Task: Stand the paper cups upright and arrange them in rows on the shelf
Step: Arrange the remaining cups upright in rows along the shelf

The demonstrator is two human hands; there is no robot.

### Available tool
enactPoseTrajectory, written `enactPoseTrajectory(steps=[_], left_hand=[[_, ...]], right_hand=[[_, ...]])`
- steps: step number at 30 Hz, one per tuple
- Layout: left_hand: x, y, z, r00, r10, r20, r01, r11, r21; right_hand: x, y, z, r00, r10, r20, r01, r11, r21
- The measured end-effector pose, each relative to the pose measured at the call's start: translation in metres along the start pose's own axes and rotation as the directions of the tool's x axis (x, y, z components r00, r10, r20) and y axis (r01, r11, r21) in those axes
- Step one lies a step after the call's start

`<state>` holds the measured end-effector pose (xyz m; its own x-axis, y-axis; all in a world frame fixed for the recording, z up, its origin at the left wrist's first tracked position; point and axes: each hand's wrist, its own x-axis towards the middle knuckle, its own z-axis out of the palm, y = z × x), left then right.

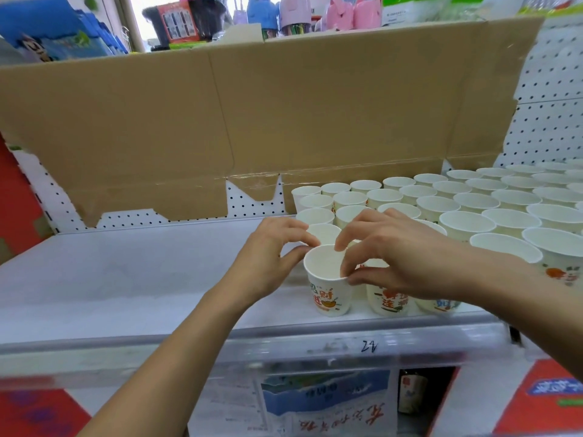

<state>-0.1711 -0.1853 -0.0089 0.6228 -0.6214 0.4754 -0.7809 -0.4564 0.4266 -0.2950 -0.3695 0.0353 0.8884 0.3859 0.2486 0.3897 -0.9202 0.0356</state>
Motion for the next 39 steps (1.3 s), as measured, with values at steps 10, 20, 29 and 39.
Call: enactPoseTrajectory(steps=[10, 20, 29, 39], left_hand=[[0.009, -0.003, 0.003, 1.0, -0.011, 0.001, 0.011, 0.996, -0.092], [0.1, -0.029, 0.003, 0.823, -0.499, 0.272, 0.496, 0.397, -0.772], [0.13, -0.019, 0.012, 0.804, -0.49, 0.337, 0.53, 0.334, -0.779], [0.077, -0.019, -0.005, 0.888, -0.419, 0.188, 0.39, 0.471, -0.791]], right_hand=[[-0.004, 0.006, -0.005, 0.996, 0.012, 0.083, -0.013, 1.0, 0.007], [0.001, 0.01, -0.004, 0.997, 0.013, 0.073, -0.024, 0.988, 0.151], [0.004, 0.017, -0.002, 0.999, 0.041, 0.018, -0.044, 0.981, 0.189], [-0.015, 0.028, -0.004, 0.983, 0.136, -0.123, -0.089, 0.941, 0.328]])
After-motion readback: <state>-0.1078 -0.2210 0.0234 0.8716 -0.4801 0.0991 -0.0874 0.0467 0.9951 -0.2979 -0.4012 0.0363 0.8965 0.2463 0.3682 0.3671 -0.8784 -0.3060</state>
